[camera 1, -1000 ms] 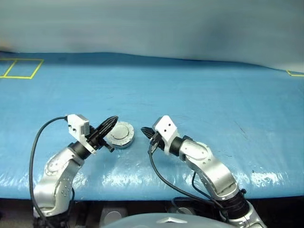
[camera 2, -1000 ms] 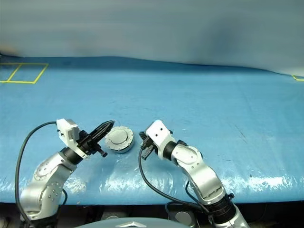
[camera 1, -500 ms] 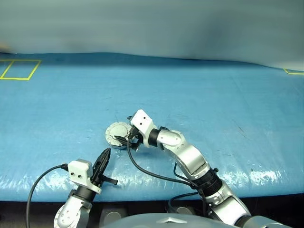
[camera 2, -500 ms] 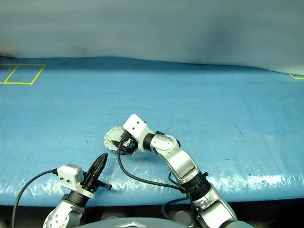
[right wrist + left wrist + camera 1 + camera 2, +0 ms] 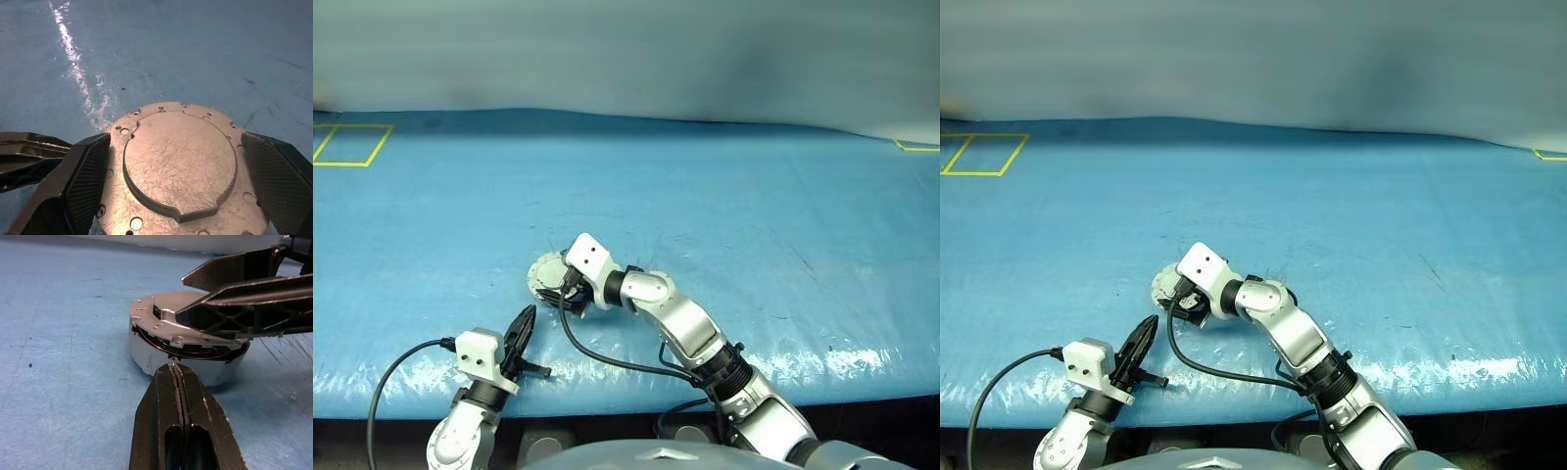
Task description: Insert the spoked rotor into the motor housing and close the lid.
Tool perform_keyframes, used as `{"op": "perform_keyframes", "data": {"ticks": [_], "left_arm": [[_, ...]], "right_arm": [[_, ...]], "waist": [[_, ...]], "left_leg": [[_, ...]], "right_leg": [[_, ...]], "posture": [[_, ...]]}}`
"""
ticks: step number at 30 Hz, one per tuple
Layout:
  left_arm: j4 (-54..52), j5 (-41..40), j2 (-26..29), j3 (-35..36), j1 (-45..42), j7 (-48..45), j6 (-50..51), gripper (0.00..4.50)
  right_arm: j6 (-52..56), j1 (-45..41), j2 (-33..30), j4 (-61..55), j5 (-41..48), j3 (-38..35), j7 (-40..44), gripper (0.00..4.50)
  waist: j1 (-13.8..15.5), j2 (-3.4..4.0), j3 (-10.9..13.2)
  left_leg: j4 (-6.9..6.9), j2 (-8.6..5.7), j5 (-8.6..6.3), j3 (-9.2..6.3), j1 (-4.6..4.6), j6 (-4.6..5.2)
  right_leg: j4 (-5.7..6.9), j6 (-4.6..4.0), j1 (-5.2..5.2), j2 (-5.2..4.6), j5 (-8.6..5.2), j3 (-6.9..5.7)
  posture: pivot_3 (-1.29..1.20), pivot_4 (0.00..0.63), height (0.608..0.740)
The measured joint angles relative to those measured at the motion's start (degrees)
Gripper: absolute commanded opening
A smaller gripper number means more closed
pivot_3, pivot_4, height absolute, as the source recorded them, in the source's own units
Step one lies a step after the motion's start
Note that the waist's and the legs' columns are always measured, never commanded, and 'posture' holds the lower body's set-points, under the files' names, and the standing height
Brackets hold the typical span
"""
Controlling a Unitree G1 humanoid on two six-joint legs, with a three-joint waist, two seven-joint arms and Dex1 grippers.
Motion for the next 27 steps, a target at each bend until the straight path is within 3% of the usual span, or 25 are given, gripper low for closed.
{"op": "perform_keyframes", "data": {"ticks": [5, 27], "left_arm": [[0.0, 0.04, 0.07, -0.86, 0.62, 0.53, -0.45, 0.0], [0.0, 0.03, 0.71, -1.64, -0.35, 1.74, -0.66, 0.0]], "right_arm": [[-0.29, -0.18, 0.38, 0.44, -1.2, 0.6, -0.35, 3.06], [1.43, 1.02, 0.97, -1.98, -5.94, 3.29, -3.05, 3.03]], "waist": [[-0.11, 0.0, 0.0], [-0.16, 0.01, 0.0]], "left_leg": [[0.02, 0.01, 0.0, -0.01, 0.05, 0.0], [0.0, 0.01, -0.01, 0.0, 0.1, -0.02]], "right_leg": [[0.03, -0.04, -0.06, 0.01, -0.03, -0.01], [0.0, -0.06, -0.11, 0.0, -0.04, 0.0]], "posture": [[0.0, 0.15, 0.74], [0.0, 0.15, 0.74]]}}
